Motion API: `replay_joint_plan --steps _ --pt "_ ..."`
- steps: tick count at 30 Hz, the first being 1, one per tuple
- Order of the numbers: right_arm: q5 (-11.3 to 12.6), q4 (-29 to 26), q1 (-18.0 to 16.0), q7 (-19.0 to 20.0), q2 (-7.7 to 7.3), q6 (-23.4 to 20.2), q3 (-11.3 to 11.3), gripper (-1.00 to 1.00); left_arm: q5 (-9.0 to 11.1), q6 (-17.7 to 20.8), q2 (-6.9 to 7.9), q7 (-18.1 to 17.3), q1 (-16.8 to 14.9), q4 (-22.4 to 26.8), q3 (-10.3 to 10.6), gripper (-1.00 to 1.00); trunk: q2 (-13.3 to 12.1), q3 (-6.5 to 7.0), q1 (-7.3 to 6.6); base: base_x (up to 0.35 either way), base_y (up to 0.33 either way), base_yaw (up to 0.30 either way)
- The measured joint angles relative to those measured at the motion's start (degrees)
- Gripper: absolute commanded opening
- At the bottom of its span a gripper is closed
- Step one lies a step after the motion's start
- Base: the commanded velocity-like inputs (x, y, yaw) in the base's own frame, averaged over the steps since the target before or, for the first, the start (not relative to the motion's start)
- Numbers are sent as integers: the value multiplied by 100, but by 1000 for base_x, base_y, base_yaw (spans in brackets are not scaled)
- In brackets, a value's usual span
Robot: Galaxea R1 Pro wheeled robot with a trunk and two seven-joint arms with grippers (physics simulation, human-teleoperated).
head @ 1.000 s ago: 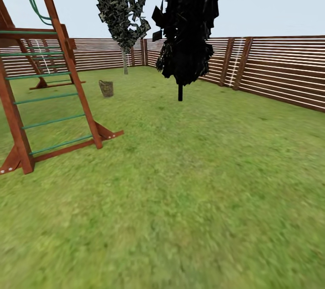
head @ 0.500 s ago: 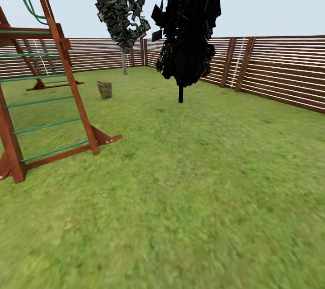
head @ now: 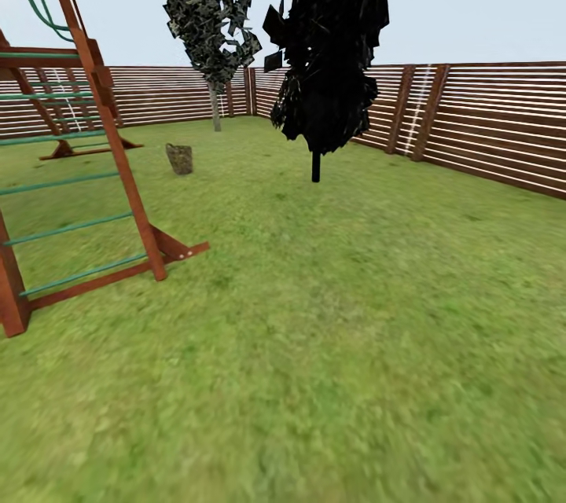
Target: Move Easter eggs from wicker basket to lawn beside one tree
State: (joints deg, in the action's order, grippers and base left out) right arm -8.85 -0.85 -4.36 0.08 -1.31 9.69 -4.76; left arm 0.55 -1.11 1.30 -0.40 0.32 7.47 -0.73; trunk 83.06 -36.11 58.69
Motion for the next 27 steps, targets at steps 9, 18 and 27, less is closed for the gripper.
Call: replay_joint_plan --steps 9,18,27 --pt "6 1 0 0 14 0 0 100 -7 -2 -6 0 0 0 0 100 0 0 0 340 0 0" --pt "-3 6 0 0 6 0 -1 100 -7 -3 -7 0 0 0 0 100 0 0 0 340 0 0" --pt "-28 19 1 0 10 -2 2 100 -8 -3 -7 0 0 0 0 100 0 0 0 340 0 0"
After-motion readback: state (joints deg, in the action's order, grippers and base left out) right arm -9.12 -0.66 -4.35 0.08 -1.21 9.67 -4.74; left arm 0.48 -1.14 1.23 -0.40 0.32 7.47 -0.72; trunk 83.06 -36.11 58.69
